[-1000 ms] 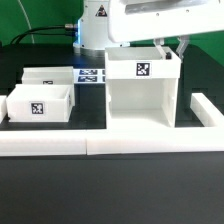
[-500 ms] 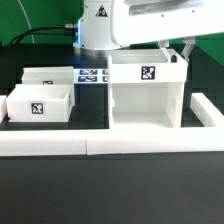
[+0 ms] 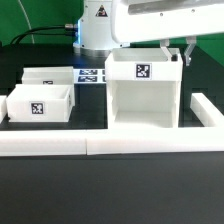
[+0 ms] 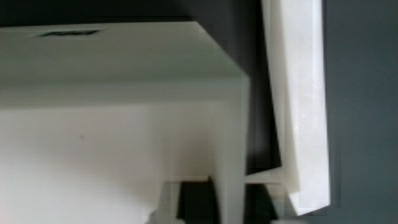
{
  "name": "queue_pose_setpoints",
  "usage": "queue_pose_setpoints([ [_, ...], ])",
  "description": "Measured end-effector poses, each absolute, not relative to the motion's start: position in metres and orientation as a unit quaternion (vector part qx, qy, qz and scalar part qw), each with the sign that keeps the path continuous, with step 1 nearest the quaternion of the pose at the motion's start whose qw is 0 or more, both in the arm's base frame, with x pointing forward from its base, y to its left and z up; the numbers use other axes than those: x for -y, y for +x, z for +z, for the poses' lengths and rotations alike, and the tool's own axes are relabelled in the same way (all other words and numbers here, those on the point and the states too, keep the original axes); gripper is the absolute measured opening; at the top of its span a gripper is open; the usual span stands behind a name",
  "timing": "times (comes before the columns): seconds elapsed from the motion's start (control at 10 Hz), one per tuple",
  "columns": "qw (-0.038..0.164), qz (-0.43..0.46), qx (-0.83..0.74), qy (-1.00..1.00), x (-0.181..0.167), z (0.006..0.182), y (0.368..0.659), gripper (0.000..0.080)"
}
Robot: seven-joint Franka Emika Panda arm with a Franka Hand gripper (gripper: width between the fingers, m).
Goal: Assemble drawer
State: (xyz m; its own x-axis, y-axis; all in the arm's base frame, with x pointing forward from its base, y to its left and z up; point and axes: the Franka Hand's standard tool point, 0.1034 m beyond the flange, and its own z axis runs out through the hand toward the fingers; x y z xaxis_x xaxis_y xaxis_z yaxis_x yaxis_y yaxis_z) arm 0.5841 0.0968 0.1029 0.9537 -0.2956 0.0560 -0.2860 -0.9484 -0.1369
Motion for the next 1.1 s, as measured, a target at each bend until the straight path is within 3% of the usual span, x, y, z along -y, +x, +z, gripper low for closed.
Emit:
queue_pose_setpoints([
  [0.3,0.070,-0.029,-0.308,-0.948,-0.104,0.100,0.588,0.0041],
  [1.1,0.087,-0.016,-0.491,-0.867,-0.109,0.104,0.596,0.0042],
])
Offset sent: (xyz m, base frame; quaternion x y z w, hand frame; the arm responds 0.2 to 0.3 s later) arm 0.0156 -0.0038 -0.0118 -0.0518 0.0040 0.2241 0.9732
